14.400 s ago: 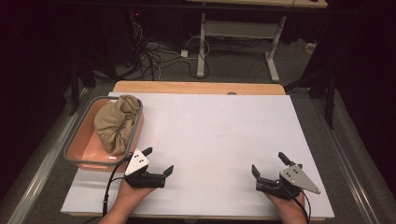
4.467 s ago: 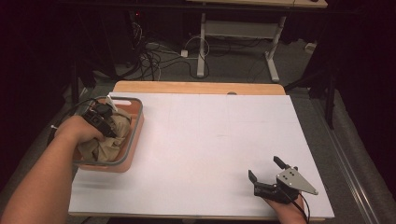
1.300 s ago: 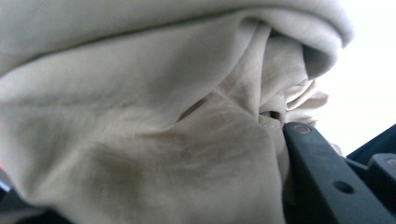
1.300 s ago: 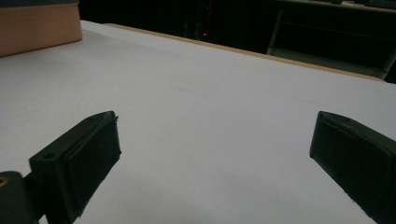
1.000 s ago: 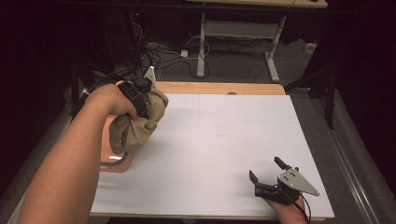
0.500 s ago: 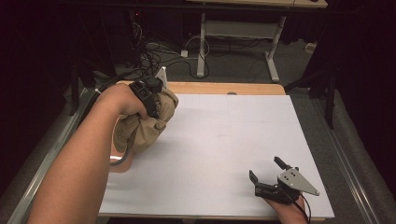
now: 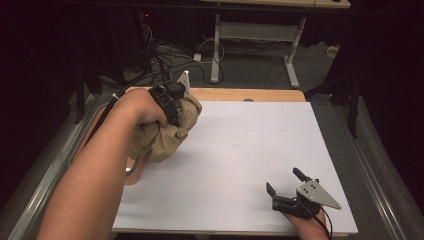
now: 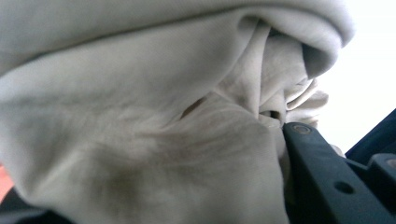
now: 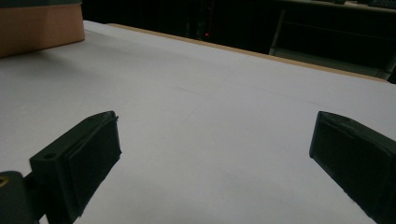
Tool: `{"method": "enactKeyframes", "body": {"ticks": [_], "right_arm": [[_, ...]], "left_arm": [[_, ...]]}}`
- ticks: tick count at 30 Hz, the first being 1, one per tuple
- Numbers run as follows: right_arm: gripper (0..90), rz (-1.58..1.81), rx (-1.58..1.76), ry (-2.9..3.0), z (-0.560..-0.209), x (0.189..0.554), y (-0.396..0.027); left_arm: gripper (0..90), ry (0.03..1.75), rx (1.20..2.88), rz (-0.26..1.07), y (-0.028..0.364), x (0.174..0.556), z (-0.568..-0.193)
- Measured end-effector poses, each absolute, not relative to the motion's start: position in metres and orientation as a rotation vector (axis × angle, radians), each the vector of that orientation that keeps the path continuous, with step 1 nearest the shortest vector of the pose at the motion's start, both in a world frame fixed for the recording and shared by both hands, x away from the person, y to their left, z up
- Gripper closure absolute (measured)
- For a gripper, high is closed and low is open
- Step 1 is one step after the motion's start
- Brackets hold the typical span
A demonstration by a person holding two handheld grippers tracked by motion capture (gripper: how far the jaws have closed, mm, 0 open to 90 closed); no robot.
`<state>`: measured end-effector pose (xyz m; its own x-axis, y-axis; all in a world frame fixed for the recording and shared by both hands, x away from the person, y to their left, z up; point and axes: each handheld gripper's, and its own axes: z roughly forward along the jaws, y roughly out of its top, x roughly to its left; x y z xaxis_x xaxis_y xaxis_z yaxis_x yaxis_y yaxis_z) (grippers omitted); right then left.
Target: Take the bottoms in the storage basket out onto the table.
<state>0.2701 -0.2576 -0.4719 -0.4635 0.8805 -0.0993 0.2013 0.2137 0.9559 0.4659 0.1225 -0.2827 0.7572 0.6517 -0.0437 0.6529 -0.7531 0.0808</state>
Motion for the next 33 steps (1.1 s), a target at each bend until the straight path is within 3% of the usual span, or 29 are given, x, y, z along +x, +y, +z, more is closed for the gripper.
{"method": "enactKeyframes", "body": {"ticks": [33], "right_arm": [[3.1, 1.282, 1.0, 1.818, -0.472, 0.27, -0.258]], "left_arm": [[60.5, 0.861, 2.825, -0.044, 0.06, 0.461, -0.293]]}}
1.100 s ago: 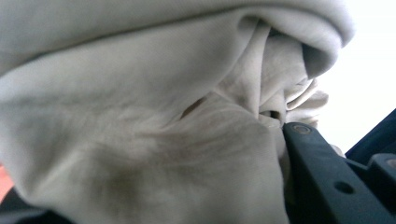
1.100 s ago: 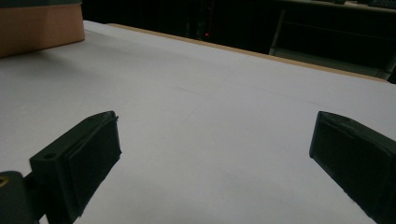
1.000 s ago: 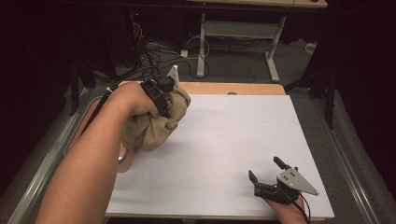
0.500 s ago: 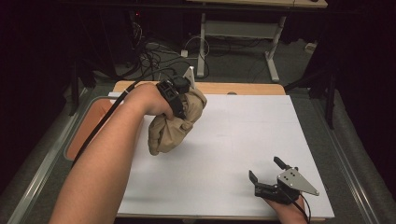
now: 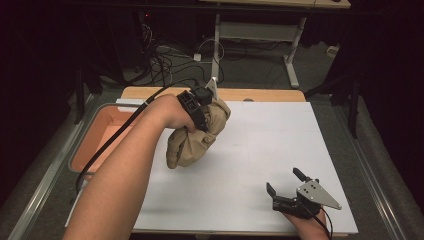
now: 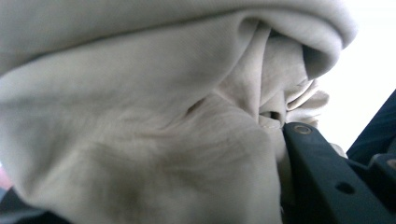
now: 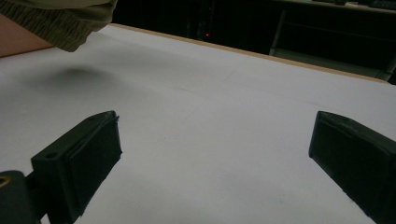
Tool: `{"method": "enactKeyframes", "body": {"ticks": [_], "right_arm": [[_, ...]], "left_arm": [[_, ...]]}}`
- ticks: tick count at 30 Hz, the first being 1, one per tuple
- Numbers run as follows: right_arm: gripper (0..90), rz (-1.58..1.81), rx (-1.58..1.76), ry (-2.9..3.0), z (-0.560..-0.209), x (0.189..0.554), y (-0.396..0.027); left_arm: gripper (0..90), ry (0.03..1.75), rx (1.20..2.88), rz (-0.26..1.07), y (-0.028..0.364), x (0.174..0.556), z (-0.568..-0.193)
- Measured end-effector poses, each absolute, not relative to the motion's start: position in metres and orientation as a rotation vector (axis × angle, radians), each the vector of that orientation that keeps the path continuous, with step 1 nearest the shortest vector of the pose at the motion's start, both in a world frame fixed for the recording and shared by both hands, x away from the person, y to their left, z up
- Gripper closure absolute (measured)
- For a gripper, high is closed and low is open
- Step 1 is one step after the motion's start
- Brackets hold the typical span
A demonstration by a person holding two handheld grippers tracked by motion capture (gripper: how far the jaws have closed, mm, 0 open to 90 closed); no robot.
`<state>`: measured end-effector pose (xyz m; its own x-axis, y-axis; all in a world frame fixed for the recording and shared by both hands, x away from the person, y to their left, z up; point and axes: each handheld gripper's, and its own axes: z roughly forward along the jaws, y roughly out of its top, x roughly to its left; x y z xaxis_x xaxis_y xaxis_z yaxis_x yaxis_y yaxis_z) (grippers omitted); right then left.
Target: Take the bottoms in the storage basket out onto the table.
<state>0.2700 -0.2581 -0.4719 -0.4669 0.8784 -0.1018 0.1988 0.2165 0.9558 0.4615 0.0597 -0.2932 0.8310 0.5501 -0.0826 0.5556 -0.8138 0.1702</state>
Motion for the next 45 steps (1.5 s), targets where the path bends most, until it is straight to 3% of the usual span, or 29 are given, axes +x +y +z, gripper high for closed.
{"method": "enactKeyframes", "body": {"ticks": [26, 45], "right_arm": [[0.4, 1.282, 0.999, 1.806, -0.471, 0.27, -0.258], [0.4, 1.283, 0.995, 1.819, -0.472, 0.27, -0.258]], "left_arm": [[59.4, 0.874, 2.772, -0.08, 0.058, 0.462, -0.32], [57.8, 0.965, 2.611, 0.061, 0.062, 0.473, -0.356]]}}
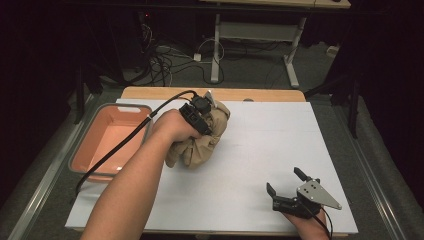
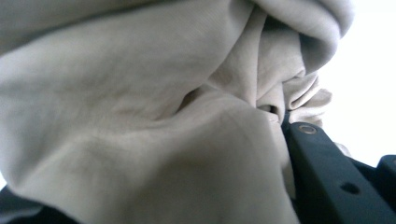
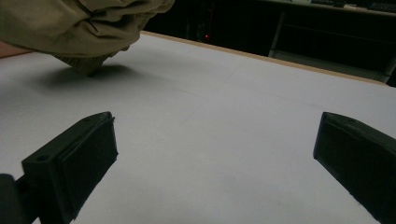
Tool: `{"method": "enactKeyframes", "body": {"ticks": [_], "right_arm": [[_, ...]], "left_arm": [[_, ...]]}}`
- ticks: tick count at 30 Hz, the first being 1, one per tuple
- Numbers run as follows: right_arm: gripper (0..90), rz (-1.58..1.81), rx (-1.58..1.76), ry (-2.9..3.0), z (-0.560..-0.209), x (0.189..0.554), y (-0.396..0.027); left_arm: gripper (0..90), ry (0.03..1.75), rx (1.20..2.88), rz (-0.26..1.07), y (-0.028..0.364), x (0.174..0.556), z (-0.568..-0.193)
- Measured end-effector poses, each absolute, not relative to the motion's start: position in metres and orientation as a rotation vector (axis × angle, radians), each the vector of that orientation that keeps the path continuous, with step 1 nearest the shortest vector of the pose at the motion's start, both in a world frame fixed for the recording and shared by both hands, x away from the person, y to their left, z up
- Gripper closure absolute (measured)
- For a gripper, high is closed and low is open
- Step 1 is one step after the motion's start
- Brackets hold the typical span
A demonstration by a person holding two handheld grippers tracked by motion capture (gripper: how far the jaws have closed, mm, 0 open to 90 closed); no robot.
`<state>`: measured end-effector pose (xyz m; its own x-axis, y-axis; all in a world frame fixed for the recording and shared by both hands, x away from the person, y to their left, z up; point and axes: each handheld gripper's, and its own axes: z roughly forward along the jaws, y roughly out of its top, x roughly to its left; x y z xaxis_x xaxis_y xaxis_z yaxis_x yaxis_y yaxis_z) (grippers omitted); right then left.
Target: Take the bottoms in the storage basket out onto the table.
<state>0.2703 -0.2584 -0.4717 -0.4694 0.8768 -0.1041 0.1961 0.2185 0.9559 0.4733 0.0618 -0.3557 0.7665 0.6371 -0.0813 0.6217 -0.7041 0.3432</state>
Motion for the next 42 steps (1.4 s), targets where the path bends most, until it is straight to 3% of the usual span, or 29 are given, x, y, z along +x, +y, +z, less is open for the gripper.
{"method": "enactKeyframes", "body": {"ticks": [23, 27, 33, 42], "right_arm": [[0.4, 1.283, 0.984, 1.837, -0.474, 0.272, -0.255], [0.4, 1.284, 0.978, 1.84, -0.475, 0.272, -0.255], [0.4, 1.283, 0.98, 1.842, -0.475, 0.271, -0.254], [0.4, 1.28, 0.976, 1.85, -0.476, 0.272, -0.253]], "left_arm": [[52.2, 0.945, 2.391, 0.187, 0.064, 0.476, -0.432], [47.7, 0.931, 2.333, 0.202, 0.066, 0.474, -0.44], [33.2, 0.939, 2.244, 0.222, 0.068, 0.473, -0.452], [22.3, 0.917, 2.204, 0.256, 0.067, 0.471, -0.458]]}}
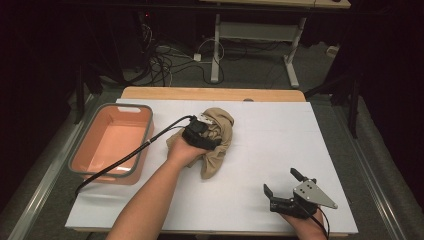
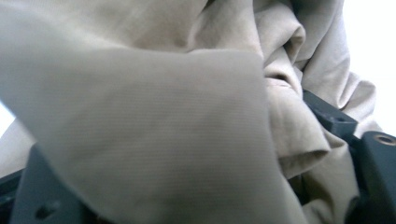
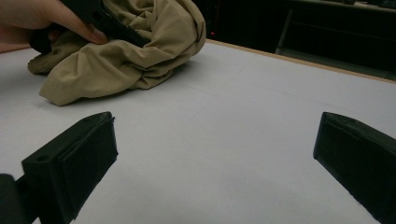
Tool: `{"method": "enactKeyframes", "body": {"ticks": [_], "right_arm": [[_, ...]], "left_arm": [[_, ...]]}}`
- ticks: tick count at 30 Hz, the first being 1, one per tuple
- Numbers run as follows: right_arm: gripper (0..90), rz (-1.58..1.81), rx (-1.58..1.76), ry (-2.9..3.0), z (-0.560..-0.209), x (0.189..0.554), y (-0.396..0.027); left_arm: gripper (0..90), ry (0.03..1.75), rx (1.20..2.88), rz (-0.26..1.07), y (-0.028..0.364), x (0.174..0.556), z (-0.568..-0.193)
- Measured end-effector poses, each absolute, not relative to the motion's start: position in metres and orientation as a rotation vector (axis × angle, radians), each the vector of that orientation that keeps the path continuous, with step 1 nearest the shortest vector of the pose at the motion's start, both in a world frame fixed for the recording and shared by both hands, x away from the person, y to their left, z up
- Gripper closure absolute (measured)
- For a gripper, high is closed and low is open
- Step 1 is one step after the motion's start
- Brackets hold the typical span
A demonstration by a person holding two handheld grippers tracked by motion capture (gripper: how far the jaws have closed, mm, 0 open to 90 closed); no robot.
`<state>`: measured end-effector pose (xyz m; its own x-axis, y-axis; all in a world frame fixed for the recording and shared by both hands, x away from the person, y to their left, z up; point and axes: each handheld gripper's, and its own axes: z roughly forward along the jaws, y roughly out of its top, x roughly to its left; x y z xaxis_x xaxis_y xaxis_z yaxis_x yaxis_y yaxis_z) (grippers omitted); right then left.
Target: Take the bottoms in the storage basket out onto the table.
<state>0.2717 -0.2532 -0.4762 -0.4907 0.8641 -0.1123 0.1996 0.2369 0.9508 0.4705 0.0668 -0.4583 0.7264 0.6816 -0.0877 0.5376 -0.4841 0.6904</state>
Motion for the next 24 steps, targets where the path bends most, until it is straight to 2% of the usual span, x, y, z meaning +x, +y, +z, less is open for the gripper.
{"method": "enactKeyframes", "body": {"ticks": [13, 18, 24], "right_arm": [[0.4, 1.283, 0.983, 1.847, -0.476, 0.272, -0.254], [0.4, 1.282, 0.982, 1.849, -0.477, 0.273, -0.254], [0.4, 1.281, 0.982, 1.851, -0.476, 0.273, -0.254]], "left_arm": [[14.2, 0.917, 2.181, 0.25, 0.068, 0.469, -0.456], [1.1, 0.932, 2.168, 0.25, 0.069, 0.466, -0.453], [0.0, 0.934, 2.146, 0.258, 0.073, 0.459, -0.448]]}}
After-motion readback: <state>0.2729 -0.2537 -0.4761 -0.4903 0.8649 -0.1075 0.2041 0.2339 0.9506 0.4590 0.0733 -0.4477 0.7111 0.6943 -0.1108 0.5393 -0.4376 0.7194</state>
